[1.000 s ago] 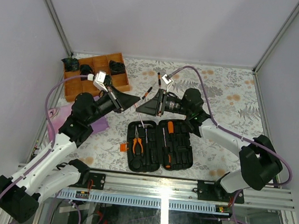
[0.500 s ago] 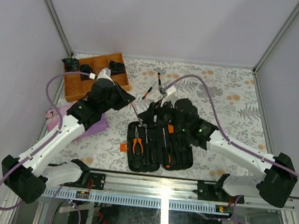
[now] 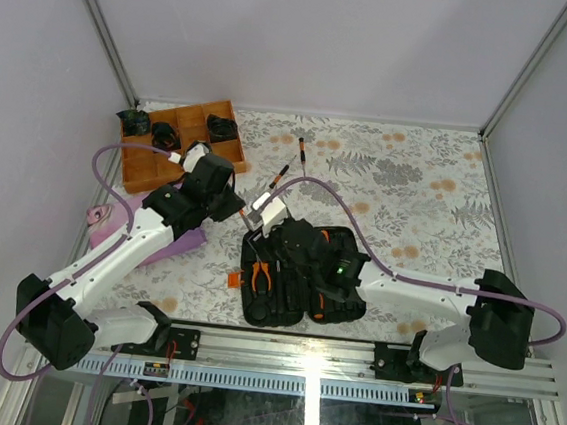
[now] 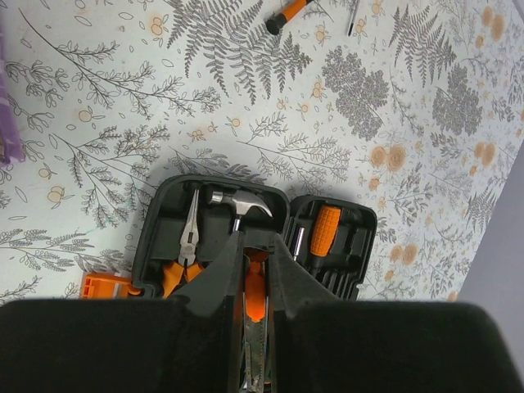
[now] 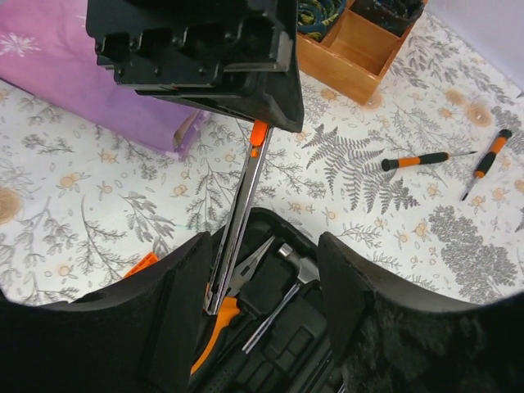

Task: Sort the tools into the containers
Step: Pick up the utility knife at the center of the board.

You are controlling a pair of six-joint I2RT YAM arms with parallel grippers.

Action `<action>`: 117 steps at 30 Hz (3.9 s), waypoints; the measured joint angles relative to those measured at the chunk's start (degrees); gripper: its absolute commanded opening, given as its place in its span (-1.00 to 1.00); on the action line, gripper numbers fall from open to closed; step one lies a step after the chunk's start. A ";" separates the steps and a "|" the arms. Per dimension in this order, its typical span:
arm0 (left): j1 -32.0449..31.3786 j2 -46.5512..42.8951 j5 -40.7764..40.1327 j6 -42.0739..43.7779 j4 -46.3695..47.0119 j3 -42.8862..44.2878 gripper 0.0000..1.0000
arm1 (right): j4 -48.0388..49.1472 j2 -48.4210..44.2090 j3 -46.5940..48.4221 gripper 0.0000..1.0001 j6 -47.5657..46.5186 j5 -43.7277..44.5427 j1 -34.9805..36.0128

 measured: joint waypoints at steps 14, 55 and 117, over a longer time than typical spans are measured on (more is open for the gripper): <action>-0.04 0.52 -0.96 -1.53 -0.90 0.02 -1.00 | 5.33 9.70 1.22 -0.21 -8.98 8.15 3.87; 0.52 -16.85 10.71 9.90 16.57 -12.61 0.65 | -3.52 -17.68 -20.65 -1.00 36.92 -2.75 -3.87; 0.50 -12.04 31.61 1.27 46.31 -17.79 -0.99 | 8.31 -24.37 -12.85 0.28 38.80 -19.34 -14.01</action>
